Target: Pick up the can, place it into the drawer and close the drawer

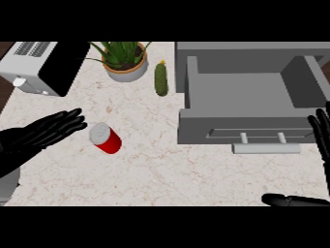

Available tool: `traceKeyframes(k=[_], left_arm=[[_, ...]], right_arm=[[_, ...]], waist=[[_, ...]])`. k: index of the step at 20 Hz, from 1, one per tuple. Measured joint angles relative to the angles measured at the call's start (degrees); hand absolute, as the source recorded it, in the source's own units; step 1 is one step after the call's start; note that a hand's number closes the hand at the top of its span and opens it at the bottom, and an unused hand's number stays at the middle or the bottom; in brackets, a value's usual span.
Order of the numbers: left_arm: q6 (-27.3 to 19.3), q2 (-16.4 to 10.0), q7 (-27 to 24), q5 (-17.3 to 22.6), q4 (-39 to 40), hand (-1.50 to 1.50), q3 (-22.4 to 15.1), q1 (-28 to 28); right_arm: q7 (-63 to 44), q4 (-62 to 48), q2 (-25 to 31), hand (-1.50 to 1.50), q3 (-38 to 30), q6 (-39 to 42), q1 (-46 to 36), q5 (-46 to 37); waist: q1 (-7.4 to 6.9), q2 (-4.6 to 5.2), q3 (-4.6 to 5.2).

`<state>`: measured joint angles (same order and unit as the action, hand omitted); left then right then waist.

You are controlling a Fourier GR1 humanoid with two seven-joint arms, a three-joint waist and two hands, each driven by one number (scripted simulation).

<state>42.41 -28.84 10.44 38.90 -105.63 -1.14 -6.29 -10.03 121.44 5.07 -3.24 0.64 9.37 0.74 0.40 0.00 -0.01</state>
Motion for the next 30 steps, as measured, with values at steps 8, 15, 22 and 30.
traceKeyframes(k=[8,15,22,30], left_arm=[[1.47,1.67,3.5,0.47,5.89,-1.5,2.88,-3.58],[4.05,5.38,2.67,-4.55,9.47,-1.5,3.94,-4.14],[7.49,10.66,-3.5,-14.98,16.42,-1.5,4.12,-5.35],[7.87,14.03,-11.25,-25.79,23.93,-1.5,4.92,-7.4]], right_arm=[[3.39,-0.36,0.15,-1.5,-2.84,3.14,3.77,2.09],[6.06,-0.89,-0.15,-1.5,-5.08,5.62,6.25,3.05],[5.36,-1.79,0.0,-1.5,-6.56,6.65,5.04,3.53],[7.56,-4.96,0.07,-1.5,-8.54,8.28,3.78,3.48]], waist=[[-0.08,-0.01,0.0],[-0.13,-0.03,0.01],[-0.06,0.02,0.02],[-0.09,0.03,0.02]])
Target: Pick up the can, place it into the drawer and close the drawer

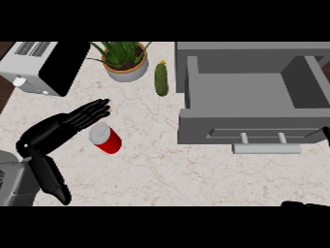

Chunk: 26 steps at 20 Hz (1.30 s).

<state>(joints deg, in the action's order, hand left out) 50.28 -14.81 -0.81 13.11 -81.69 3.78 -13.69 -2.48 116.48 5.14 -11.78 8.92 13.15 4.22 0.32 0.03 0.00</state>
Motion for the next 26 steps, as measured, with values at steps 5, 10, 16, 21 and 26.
traceKeyframes(k=[5,10,16,21,26], left_arm=[[0.44,-0.51,-7.77,-6.86,6.97,-1.5,1.19,-1.56],[-2.02,-0.98,-14.34,-13.3,13.97,-1.5,1.26,-3.28],[-5.68,-2.95,-22.73,-19.23,23.74,-1.5,0.34,-6.1],[-8.83,-3.77,-27.43,-22.32,31.23,-1.5,-1.17,-9.09],[-11.16,-5.46,-32.52,-24.45,36.98,-1.5,-2.8,-9.78]], right_arm=[[1.18,0.46,-1.21,-1.5,0.3,0.58,1.3,-0.72],[0.64,0.67,-1.86,-1.5,0.93,0.44,0.56,-1.92],[1.38,0.75,-2.64,-1.5,1.4,0.96,1.2,-2.46],[0.76,0.68,-2.72,-1.5,1.1,0.85,0.54,-2.34],[1.15,0.43,-2.33,-1.5,0.19,1.46,0.38,-1.55]], waist=[[0.06,0.0,0.02],[0.09,0.02,0.02],[0.24,0.06,0.03],[0.36,0.1,0.04],[0.47,0.15,0.05]])
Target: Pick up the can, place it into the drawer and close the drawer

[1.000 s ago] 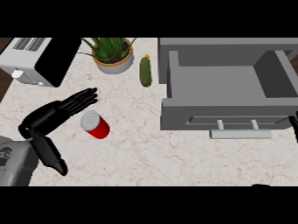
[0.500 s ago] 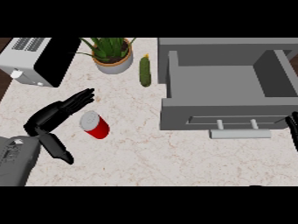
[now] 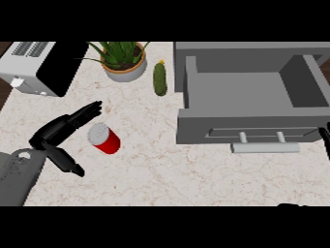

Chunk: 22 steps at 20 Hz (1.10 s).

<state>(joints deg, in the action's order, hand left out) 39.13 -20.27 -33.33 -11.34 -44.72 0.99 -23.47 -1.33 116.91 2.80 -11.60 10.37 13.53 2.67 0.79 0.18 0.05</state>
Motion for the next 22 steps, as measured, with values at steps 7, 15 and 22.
traceKeyframes(k=[7,15,22], left_arm=[[-3.75,0.64,-4.26,-1.84,7.98,-1.5,-1.94,-3.29],[-6.1,0.79,-7.68,-3.08,16.66,-1.5,-2.94,-6.75],[-7.84,1.73,-10.51,-4.17,20.98,-1.5,-4.32,-8.44]], right_arm=[[-0.96,2.26,-1.17,-1.5,1.44,-0.73,0.71,-1.44],[0.74,1.84,-0.95,-1.5,0.32,0.5,1.79,-0.3],[-1.83,2.58,-0.39,-1.5,-0.47,0.25,0.1,0.7]], waist=[[0.2,0.04,0.02],[0.41,0.11,0.04],[0.37,0.14,0.05]])
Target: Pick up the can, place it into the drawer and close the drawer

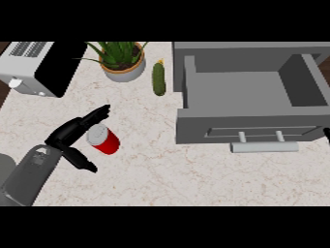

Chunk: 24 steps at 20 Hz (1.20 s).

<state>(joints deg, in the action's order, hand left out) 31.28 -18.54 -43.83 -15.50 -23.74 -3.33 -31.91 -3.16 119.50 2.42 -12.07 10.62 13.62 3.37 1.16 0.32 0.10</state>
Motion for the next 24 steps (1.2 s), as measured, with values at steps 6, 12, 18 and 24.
traceKeyframes(k=[6,12,18,24], left_arm=[[-1.26,1.18,-1.28,-0.44,3.78,-1.5,-0.42,-2.19],[-1.91,3.05,-1.54,-0.6,5.22,-1.5,-0.88,-3.5],[-2.0,4.81,-1.36,-1.06,5.28,-1.5,-1.8,-4.25],[-1.61,6.8,-0.73,-0.73,4.53,1.5,-2.29,-4.84]], right_arm=[[0.72,-1.31,0.78,-1.5,-1.21,0.79,-0.46,0.74],[-1.0,1.58,0.36,-1.5,-1.09,0.86,0.81,1.23],[-1.8,1.84,-0.54,-1.5,0.03,0.29,0.18,0.22],[-2.58,4.36,-0.23,-1.5,-0.8,1.15,1.89,1.54]], waist=[[0.21,0.07,-0.01],[0.12,0.0,-0.01],[-0.15,-0.05,-0.04],[-0.14,-0.18,-0.05]])
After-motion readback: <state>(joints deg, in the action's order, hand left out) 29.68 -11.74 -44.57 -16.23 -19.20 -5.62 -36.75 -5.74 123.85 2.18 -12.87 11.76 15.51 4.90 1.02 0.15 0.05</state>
